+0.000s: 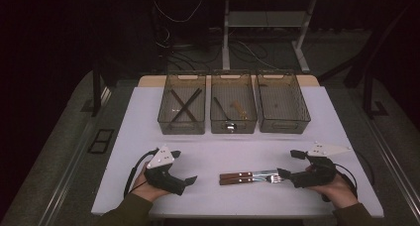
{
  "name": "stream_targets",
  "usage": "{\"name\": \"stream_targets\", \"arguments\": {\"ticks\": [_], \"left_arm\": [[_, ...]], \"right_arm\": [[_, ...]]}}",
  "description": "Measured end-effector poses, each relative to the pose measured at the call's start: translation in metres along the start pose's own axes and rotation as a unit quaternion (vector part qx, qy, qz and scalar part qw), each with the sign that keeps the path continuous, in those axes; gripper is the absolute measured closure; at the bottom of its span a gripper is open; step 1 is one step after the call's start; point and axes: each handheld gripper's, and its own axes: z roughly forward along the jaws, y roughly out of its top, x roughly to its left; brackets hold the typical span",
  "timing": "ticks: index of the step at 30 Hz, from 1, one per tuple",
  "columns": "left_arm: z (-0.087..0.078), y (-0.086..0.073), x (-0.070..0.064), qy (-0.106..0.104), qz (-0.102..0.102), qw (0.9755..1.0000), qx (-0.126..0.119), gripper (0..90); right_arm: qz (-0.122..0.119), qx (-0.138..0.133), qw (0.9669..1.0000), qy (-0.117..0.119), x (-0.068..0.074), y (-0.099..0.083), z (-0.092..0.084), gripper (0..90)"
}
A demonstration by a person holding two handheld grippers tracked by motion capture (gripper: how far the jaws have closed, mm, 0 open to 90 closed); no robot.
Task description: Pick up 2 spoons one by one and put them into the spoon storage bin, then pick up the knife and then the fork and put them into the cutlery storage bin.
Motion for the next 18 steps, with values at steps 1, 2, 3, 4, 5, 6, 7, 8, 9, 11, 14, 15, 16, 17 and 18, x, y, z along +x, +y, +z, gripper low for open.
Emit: {"name": "stream_targets", "arguments": {"ticks": [1, 2, 3, 4, 5, 6, 7, 8, 9, 11, 14, 15, 16, 17, 18], "left_arm": [[0.0, 0.0, 0.0, 0.0, 0.0, 1.0, 0.0, 0.0], [0.0, 0.0, 0.0, -0.001, 0.001, 1.0, 0.002, 0.0], [0.0, 0.0, 0.0, -0.002, 0.001, 1.0, 0.002, 0.0], [0.0, 0.0, 0.0, -0.002, 0.002, 1.0, 0.002, 0.0], [0.0, 0.0, 0.0, -0.002, 0.003, 1.0, 0.002, 0.0], [0.0, 0.0, 0.0, -0.001, 0.003, 1.0, 0.002, 0.0], [0.001, 0.0, 0.001, -0.001, 0.001, 1.0, 0.001, 0.0], [0.0, -0.001, 0.001, -0.001, 0.0, 1.0, 0.003, 0.0], [0.0, -0.001, 0.002, -0.002, -0.001, 1.0, 0.003, 0.0], [0.001, -0.002, 0.003, -0.006, -0.004, 1.0, 0.002, 0.0], [0.002, -0.002, 0.002, -0.01, -0.006, 0.9999, 0.002, 0.0], [0.002, -0.002, 0.002, -0.011, -0.003, 0.9999, 0.002, 0.0], [0.002, -0.002, 0.001, -0.012, -0.003, 0.9999, 0.003, 0.0], [0.003, -0.002, 0.001, -0.014, -0.003, 0.9999, 0.003, 0.0], [0.003, -0.002, 0.001, -0.016, -0.004, 0.9999, 0.004, 0.0]], "right_arm": [[-0.003, 0.002, 1.0, 0.006, 0.001, 0.001, 0.0, 11.6], [-0.006, 0.005, 0.9999, 0.013, 0.002, 0.002, 0.001, 11.6], [-0.012, 0.01, 0.9997, 0.016, 0.004, 0.003, 0.002, 11.7], [-0.017, 0.015, 0.9996, 0.019, 0.006, 0.004, 0.003, 13.3], [-0.023, 0.021, 0.9993, 0.02, 0.008, 0.004, 0.004, 15.0], [-0.027, 0.025, 0.9991, 0.023, 0.01, 0.005, 0.005, 16.3], [-0.029, 0.03, 0.9988, 0.026, 0.012, 0.007, 0.006, 21.7], [-0.033, 0.033, 0.9985, 0.028, 0.014, 0.008, 0.007, 27.5], [-0.035, 0.036, 0.9983, 0.029, 0.016, 0.009, 0.009, 31.4], [-0.044, 0.042, 0.9974, 0.04, 0.019, 0.011, 0.012, 42.3], [-0.052, 0.053, 0.9961, 0.048, 0.024, 0.014, 0.017, 54.9], [-0.054, 0.055, 0.9957, 0.051, 0.025, 0.015, 0.019, 58.0], [-0.056, 0.058, 0.9953, 0.053, 0.027, 0.016, 0.021, 63.0], [-0.059, 0.061, 0.9948, 0.055, 0.028, 0.017, 0.023, 67.5], [-0.062, 0.063, 0.9945, 0.056, 0.03, 0.018, 0.025, 72.1]]}}
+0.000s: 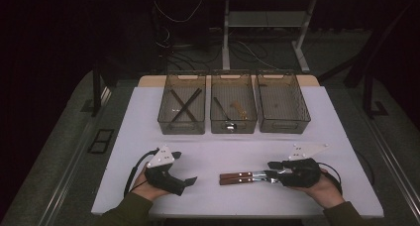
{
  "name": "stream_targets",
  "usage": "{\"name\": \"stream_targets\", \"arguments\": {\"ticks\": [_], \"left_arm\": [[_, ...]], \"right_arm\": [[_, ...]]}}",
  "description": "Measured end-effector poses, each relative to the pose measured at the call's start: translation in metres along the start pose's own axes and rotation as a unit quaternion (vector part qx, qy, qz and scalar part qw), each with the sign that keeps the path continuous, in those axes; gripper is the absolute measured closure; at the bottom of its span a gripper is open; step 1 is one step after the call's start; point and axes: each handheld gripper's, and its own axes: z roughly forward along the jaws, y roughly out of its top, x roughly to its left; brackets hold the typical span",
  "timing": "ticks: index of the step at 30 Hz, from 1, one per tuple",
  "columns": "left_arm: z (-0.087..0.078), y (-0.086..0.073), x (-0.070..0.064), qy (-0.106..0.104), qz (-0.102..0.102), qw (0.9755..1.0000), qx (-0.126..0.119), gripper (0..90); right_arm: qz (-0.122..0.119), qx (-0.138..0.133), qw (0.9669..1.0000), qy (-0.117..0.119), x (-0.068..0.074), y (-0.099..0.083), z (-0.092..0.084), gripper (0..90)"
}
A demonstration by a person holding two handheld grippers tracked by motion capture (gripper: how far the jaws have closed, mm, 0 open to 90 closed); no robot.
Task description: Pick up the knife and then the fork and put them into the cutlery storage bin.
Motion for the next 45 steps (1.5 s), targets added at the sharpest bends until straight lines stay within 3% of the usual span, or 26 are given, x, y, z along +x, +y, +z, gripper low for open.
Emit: {"name": "stream_targets", "arguments": {"ticks": [6, 17, 25, 27, 29, 31, 32, 33, 34, 35, 45], "left_arm": [[0.002, 0.0, 0.0, -0.004, -0.001, 1.0, 0.004, 0.0], [0.003, 0.001, -0.002, -0.002, -0.008, 0.9998, 0.015, 0.0], [0.002, 0.001, 0.0, -0.003, -0.015, 0.9998, 0.015, 0.0], [0.002, 0.001, 0.0, -0.003, -0.017, 0.9997, 0.015, 0.0], [0.002, 0.001, 0.0, -0.001, -0.015, 0.9998, 0.015, 0.0], [0.002, 0.001, -0.001, -0.001, -0.012, 0.9999, 0.013, 0.0], [0.002, 0.001, -0.001, -0.001, -0.01, 0.9999, 0.012, 0.0], [0.002, 0.002, -0.001, -0.002, -0.009, 0.9999, 0.013, 0.0], [0.003, 0.002, -0.001, -0.003, -0.009, 0.9999, 0.013, 0.0], [0.003, 0.002, -0.001, -0.003, -0.009, 0.9999, 0.013, 0.0], [0.002, 0.002, -0.002, -0.005, -0.008, 0.9999, 0.01, 0.0]], "right_arm": [[-0.021, 0.022, 0.9991, 0.03, 0.005, 0.008, 0.012, 89.6], [-0.049, 0.051, 0.9956, 0.061, 0.017, 0.017, 0.034, 89.9], [-0.065, 0.081, 0.9921, 0.07, 0.028, 0.022, 0.055, 89.9], [-0.083, 0.093, 0.9899, 0.069, 0.029, 0.023, 0.061, 89.9], [-0.098, 0.099, 0.9881, 0.066, 0.03, 0.023, 0.066, 89.9], [-0.101, 0.105, 0.987, 0.068, 0.032, 0.025, 0.07, 89.9], [-0.091, 0.104, 0.9878, 0.07, 0.035, 0.025, 0.072, 89.9], [-0.106, 0.107, 0.9862, 0.068, 0.033, 0.025, 0.073, 90.0], [-0.097, 0.109, 0.9869, 0.068, 0.035, 0.026, 0.075, 89.9], [-0.11, 0.112, 0.9853, 0.067, 0.034, 0.026, 0.076, 89.9], [-0.109, 0.114, 0.9856, 0.06, 0.036, 0.03, 0.083, 90.0]]}}
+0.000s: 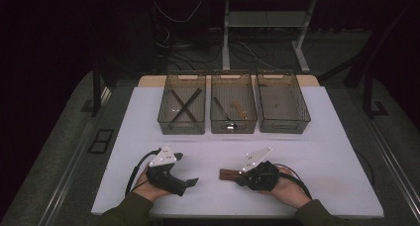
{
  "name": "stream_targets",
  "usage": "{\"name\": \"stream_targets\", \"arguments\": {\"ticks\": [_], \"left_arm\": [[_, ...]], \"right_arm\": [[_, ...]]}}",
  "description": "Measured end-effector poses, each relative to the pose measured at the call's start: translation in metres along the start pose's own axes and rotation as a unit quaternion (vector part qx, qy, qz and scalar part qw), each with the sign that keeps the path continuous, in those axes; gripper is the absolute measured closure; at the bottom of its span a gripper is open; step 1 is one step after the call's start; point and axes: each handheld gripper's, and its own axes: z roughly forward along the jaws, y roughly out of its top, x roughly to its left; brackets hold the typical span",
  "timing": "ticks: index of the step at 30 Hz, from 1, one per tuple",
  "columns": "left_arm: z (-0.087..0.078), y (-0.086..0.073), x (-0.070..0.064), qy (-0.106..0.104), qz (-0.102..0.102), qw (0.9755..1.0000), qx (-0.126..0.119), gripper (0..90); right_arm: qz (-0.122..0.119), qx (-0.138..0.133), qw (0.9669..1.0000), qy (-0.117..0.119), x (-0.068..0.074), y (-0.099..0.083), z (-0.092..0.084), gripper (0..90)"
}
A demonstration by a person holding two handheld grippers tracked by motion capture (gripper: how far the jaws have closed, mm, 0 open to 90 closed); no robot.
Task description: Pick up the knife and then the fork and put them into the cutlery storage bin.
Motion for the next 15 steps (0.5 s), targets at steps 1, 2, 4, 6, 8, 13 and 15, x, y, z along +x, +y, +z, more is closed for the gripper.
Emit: {"name": "stream_targets", "arguments": {"ticks": [1, 2, 4, 6, 8, 13, 15], "left_arm": [[0.0, 0.0001, -0.0001, 0.0, 0.0, 1.0, -0.001, 0.0], [0.0001, 0.0001, -0.0003, 0.0, 0.0, 1.0, -0.001, 0.0], [0.0003, 0.0002, -0.0004, 0.0, 0.0, 1.0, -0.001, 0.0], [0.0002, 0.0002, -0.0003, -0.001, 0.0, 1.0, -0.001, 0.0], [0.0, 0.0002, -0.0002, -0.001, 0.0, 1.0, -0.001, 0.0], [-0.0004, 0.0003, 0.0, -0.002, 0.002, 1.0, -0.001, 0.0], [-0.0006, 0.0003, 0.0, -0.003, 0.003, 1.0, -0.001, 0.0]], "right_arm": [[-0.003, 0.002, 1.0, -0.002, -0.001, 0.0006, 0.0002, 90.0], [-0.008, 0.001, 1.0, -0.002, -0.0025, 0.0009, 0.0009, 89.9], [-0.002, 0.002, 1.0, -0.004, -0.0029, 0.0022, 0.0013, 90.0], [0.003, 0.001, 1.0, -0.006, -0.0038, 0.0031, 0.002, 90.0], [0.001, 0.003, 0.9999, -0.011, -0.006, 0.0039, 0.0021, 90.0], [0.009, 0.005, 0.9998, -0.02, -0.0077, 0.0051, 0.0032, 90.0], [0.006, 0.007, 0.9997, -0.022, -0.0086, 0.0047, 0.0034, 90.0]]}}
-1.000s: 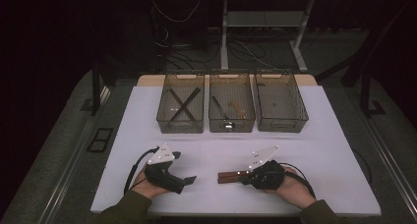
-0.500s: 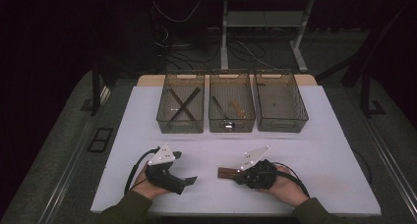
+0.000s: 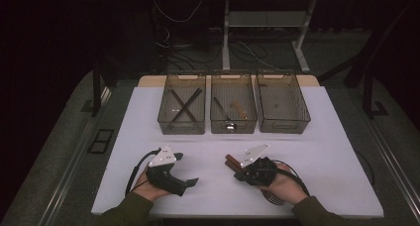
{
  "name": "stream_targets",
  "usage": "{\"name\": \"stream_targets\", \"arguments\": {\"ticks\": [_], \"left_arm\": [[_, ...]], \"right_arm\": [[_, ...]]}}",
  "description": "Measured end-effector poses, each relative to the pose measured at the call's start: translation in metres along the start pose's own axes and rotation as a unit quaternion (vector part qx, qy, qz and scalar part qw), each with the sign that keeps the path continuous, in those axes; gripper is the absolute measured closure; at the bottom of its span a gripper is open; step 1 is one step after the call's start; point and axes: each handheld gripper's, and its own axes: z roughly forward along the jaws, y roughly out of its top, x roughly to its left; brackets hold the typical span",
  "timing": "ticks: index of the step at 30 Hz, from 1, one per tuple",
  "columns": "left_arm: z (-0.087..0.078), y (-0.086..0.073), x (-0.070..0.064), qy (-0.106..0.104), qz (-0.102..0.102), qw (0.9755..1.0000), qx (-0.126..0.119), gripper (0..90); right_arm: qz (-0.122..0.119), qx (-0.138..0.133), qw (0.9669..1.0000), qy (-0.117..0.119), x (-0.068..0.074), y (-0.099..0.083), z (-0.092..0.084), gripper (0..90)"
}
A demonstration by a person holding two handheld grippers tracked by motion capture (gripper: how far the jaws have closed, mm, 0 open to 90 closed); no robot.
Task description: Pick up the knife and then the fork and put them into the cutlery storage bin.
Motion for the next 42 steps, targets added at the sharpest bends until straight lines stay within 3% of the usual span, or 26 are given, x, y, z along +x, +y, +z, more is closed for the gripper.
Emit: {"name": "stream_targets", "arguments": {"ticks": [5, 7, 8, 14, 18, 25, 42], "left_arm": [[0.0, 0.0, 0.0, -0.001, 0.0, 1.0, 0.0, 0.0], [0.0, 0.0, 0.0, -0.001, -0.001, 1.0, -0.001, 0.0], [0.0, 0.0, 0.0, -0.001, -0.002, 1.0, -0.002, 0.0], [-0.001, 0.0, -0.001, -0.001, -0.003, 1.0, -0.004, 0.0], [0.0, 0.0, -0.001, -0.001, -0.003, 1.0, -0.004, 0.0], [0.0, 0.0, -0.001, -0.001, -0.003, 1.0, -0.004, 0.0], [0.0, 0.0, -0.001, -0.001, -0.002, 1.0, -0.003, 0.0]], "right_arm": [[0.002, -0.007, 1.0, 0.004, 0.001, 0.0, -0.002, 90.0], [0.013, -0.012, 0.9998, 0.009, 0.003, 0.001, -0.006, 89.9], [0.01, -0.013, 0.9999, 0.001, 0.002, 0.001, -0.008, 89.9], [0.043, -0.026, 0.9987, -0.004, -0.001, 0.0, -0.024, 86.8], [0.065, -0.019, 0.9975, -0.022, -0.006, -0.002, -0.032, 77.3], [0.091, 0.006, 0.9947, -0.049, -0.015, -0.001, -0.036, 69.5], [0.097, 0.046, 0.9927, -0.055, -0.015, -0.001, -0.017, 71.0]]}}
